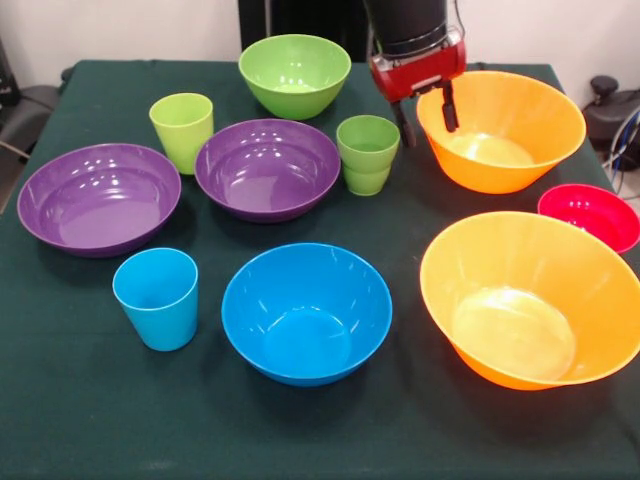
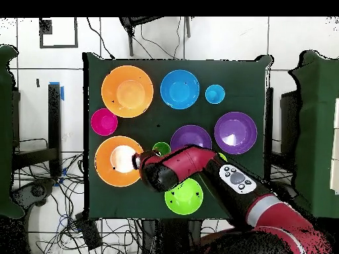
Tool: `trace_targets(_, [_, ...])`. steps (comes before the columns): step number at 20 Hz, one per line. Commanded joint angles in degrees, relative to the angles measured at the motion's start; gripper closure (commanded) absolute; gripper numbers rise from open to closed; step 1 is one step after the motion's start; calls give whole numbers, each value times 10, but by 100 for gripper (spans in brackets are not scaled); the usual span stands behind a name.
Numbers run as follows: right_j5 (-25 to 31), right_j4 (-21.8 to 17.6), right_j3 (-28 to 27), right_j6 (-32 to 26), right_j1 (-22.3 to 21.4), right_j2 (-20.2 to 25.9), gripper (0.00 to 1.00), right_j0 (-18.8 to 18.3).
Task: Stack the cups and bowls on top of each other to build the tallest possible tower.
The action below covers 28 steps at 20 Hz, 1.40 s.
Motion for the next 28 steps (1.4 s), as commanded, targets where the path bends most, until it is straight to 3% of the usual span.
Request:
trace_targets(1, [-30, -79, -45, -4, 71, -64, 0, 29])
trace_targets(10, [-32, -91, -87, -13, 111, -66, 0, 35])
trace_targets(16, [-51, -100, -108, 4, 125, -86, 0, 60])
trace_targets(24, [-46, -74, -118, 15, 127, -97, 0, 73])
trace_targets(25, [-43, -70, -116, 14, 126, -98, 100, 72])
trace_targets(28, [-37, -63, -115, 11, 126, -93, 100, 67])
